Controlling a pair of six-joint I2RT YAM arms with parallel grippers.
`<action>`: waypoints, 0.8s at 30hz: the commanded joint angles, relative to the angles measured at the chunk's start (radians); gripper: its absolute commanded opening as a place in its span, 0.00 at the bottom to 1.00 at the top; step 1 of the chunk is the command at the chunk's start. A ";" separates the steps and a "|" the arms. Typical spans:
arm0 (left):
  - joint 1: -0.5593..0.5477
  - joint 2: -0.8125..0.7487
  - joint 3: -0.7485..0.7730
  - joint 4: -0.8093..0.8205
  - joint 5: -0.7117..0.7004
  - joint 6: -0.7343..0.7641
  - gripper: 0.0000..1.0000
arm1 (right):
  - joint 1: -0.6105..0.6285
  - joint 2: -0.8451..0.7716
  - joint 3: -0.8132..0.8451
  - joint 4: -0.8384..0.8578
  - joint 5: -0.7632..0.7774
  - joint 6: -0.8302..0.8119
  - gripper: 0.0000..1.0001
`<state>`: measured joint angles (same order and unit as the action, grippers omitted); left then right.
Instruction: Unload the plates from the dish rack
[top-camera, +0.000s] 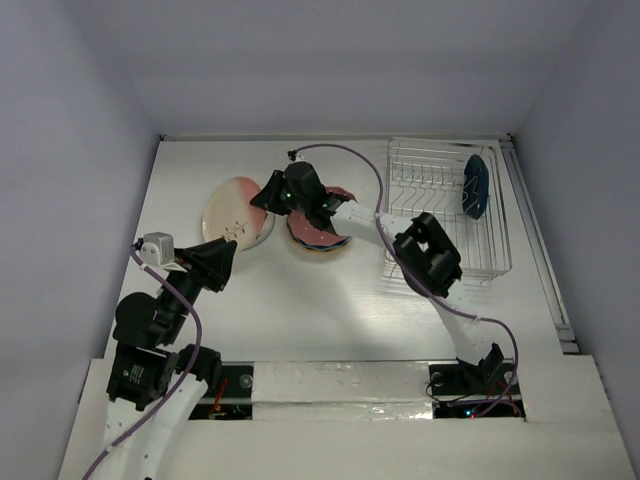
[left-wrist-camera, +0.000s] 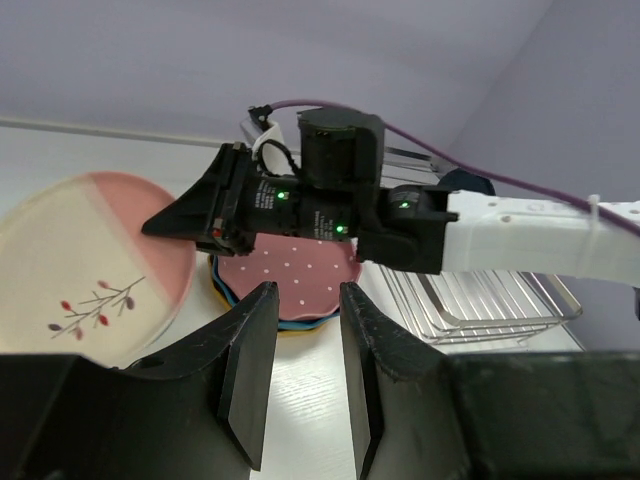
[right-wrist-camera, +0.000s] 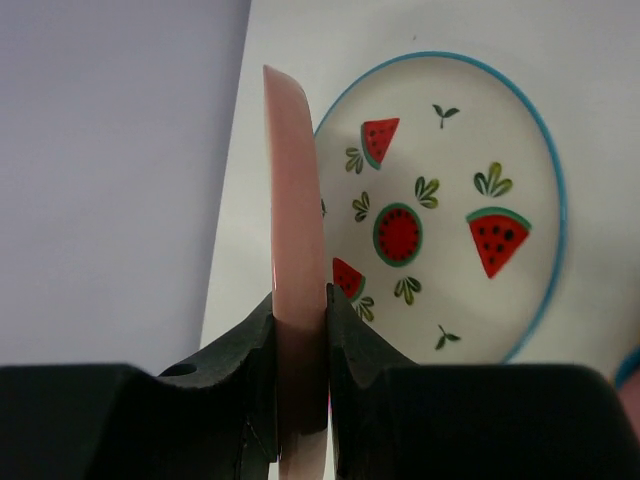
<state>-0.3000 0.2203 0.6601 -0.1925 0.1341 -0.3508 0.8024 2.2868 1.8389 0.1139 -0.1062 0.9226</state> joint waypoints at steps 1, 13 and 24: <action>0.004 0.013 -0.010 0.034 0.016 0.001 0.28 | -0.002 0.014 0.117 0.240 -0.010 0.156 0.00; 0.004 0.010 -0.010 0.036 0.013 0.000 0.28 | -0.002 0.097 0.135 0.184 0.072 0.186 0.08; 0.004 0.004 -0.011 0.039 0.019 -0.001 0.28 | -0.002 0.082 0.160 -0.078 0.161 -0.033 0.73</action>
<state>-0.3000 0.2207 0.6601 -0.1925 0.1387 -0.3508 0.7979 2.3985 1.9053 0.0803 -0.0025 0.9947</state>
